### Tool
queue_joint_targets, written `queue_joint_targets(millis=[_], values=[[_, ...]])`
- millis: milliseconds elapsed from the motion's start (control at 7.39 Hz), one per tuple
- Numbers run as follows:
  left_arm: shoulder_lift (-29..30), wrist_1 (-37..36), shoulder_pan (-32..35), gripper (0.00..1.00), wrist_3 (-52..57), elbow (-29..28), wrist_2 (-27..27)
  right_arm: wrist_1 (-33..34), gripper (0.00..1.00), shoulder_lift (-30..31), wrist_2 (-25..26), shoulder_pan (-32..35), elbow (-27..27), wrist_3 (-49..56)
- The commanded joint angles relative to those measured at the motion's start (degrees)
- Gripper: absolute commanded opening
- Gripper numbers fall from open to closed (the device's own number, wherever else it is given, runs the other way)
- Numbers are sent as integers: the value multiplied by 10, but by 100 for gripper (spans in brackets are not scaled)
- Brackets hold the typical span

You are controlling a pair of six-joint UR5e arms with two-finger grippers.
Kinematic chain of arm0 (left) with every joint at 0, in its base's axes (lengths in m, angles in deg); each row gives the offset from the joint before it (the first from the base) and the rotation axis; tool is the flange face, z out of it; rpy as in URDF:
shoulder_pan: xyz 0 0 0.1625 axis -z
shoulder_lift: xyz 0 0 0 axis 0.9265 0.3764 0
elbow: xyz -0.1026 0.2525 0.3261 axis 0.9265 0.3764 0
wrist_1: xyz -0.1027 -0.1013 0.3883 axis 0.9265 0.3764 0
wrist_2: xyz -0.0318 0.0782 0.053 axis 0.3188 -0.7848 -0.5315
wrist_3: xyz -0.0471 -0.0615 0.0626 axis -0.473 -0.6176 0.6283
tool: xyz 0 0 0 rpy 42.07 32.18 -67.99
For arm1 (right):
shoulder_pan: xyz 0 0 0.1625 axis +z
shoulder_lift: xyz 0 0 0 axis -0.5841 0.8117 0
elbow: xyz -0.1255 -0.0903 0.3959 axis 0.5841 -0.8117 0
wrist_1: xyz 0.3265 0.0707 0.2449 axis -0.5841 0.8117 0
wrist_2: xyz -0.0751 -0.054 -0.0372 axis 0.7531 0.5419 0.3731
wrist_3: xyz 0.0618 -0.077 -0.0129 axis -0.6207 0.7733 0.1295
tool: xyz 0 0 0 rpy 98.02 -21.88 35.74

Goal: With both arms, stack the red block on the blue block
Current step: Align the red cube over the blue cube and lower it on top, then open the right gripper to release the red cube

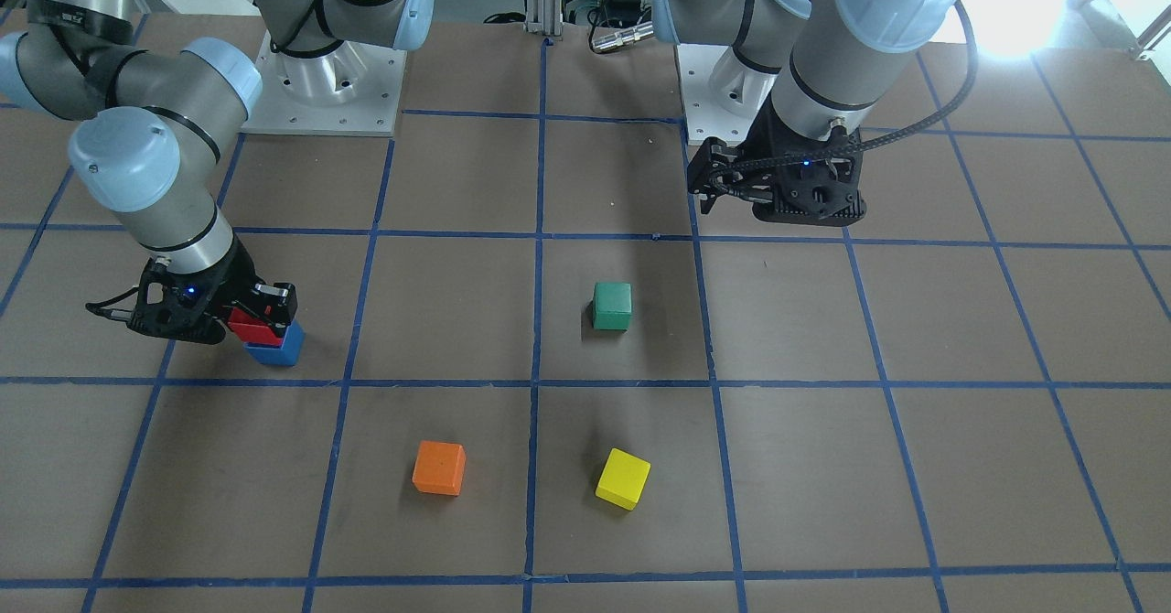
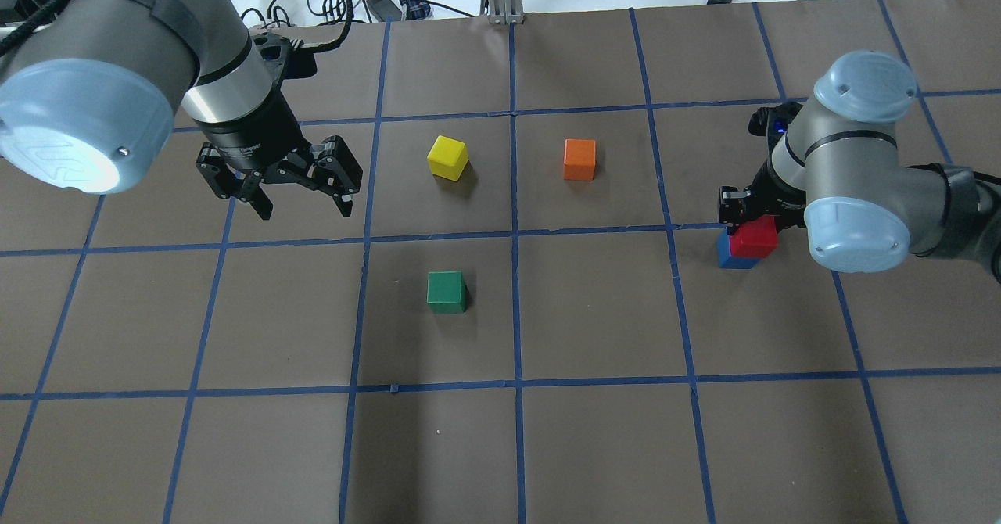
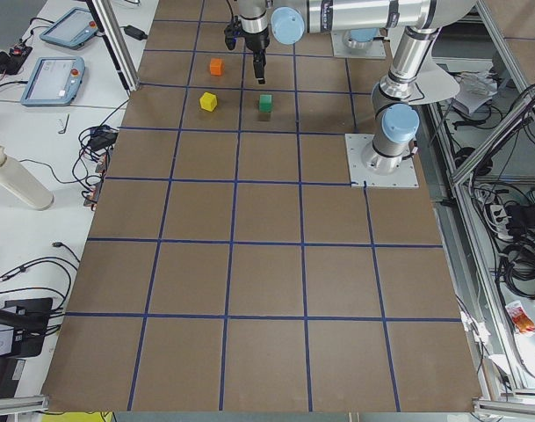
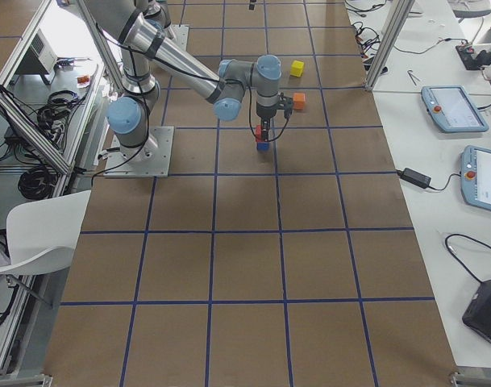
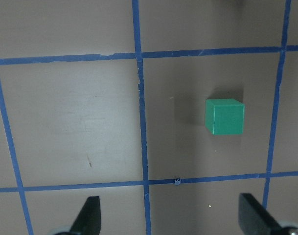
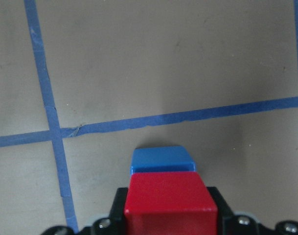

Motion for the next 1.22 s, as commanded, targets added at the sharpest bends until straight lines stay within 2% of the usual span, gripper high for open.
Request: queue_joint_targets(millis=[0,271,406,677,812,1083], values=[[0,0,0,100,0,0,0,0,73,0,-10,0,1,4],[0,0,0,100,0,0,0,-1,75,1,-3,0,-3,5],[0,0,0,100,0,0,0,-8,80,4,1,1,-15,2],[-4,0,0,100,0,0,0,-29,96,27,1,10,-31,-4],[-4,0,0,100,0,-1,0,-93,100,52,7,11,-67,-7],[3,-3,0,100,-4,-2,0,-286,100,69,-23,28,-184,-27]])
